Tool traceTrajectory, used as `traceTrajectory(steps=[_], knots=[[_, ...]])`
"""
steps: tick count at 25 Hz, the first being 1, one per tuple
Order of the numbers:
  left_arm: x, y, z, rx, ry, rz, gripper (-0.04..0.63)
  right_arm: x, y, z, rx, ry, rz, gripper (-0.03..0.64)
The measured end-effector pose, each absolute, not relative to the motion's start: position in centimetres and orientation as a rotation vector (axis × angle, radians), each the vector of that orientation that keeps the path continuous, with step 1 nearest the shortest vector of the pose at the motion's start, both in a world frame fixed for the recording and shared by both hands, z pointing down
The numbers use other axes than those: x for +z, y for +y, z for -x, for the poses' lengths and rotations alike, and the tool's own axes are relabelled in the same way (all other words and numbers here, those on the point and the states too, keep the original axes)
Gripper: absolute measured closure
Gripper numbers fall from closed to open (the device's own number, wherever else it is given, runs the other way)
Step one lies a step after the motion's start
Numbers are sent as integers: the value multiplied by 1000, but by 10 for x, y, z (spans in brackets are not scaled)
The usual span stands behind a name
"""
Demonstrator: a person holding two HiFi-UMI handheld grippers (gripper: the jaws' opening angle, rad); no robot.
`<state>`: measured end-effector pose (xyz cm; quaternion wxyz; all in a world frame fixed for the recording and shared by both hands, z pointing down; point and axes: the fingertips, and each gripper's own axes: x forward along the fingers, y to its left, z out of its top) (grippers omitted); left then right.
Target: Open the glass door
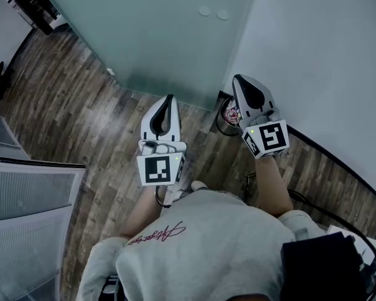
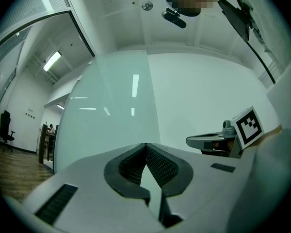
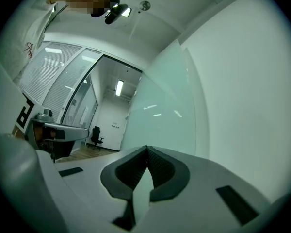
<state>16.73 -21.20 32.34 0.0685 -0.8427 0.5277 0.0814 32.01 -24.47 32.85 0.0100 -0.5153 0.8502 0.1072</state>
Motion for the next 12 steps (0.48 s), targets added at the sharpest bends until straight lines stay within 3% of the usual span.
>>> traceTrajectory(steps=[12], knots=[[320, -202, -179, 272, 1555, 2570, 589, 303, -196, -309, 294, 2559, 1644, 601]])
